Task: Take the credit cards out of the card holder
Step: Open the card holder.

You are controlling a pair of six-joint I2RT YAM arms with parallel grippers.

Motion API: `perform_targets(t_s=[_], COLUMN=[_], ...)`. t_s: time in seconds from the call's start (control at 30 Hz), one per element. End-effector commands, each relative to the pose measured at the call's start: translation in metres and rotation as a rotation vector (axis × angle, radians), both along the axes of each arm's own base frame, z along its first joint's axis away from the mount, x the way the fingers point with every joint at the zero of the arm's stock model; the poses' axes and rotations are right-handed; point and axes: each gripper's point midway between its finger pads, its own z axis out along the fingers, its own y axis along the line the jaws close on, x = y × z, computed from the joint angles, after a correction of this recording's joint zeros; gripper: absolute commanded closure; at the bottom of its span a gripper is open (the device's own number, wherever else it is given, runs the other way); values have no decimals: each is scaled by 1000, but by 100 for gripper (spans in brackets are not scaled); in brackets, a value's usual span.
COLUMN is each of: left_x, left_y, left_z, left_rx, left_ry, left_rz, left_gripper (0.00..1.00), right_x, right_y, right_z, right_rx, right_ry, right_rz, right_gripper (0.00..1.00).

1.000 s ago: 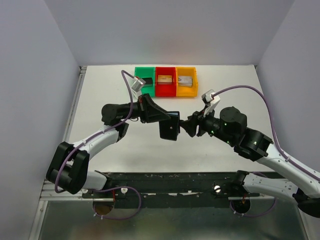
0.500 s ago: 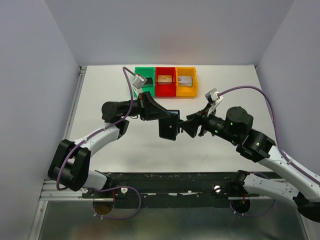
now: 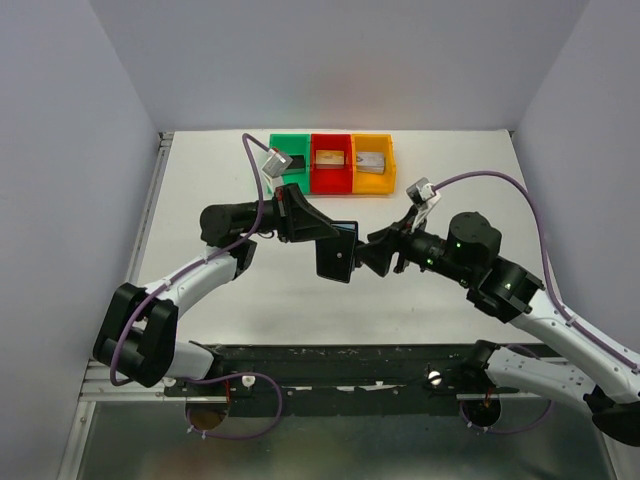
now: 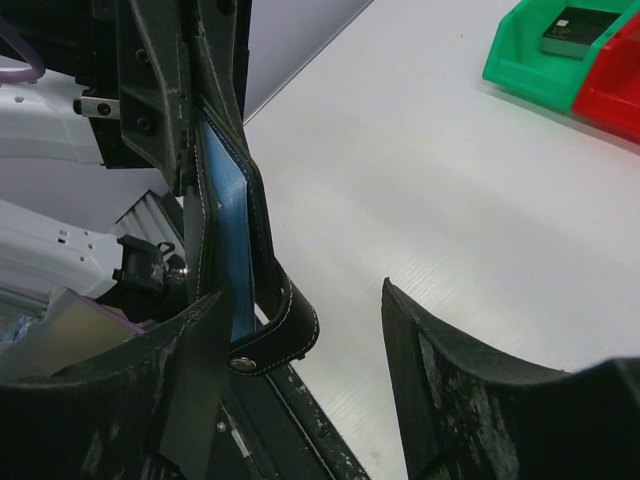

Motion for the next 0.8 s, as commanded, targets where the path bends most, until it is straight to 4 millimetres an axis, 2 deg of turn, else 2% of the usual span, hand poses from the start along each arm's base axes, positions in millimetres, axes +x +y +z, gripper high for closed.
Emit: perform_targets(t_s=[0.0, 0.2, 0.57, 0.77], left_x=[-31, -34, -52, -54], left_y=[13, 14, 13, 11], left_z=[41, 45, 53, 54], left_rx=[-156, -162, -180, -188], left_ry=[-314, -321, -353, -349], left_rz=[-3, -5, -45, -54], left_gripper=[100, 100, 100, 100], right_x=[0, -2, -11, -15], right_y=[0, 2, 28, 38], right_z=[0, 2, 11, 8], right_rx=[43, 65, 126, 139], right_ry=[22, 28, 53, 90], right_rz=[18, 45, 192, 255], right_gripper=[30, 30, 36, 40])
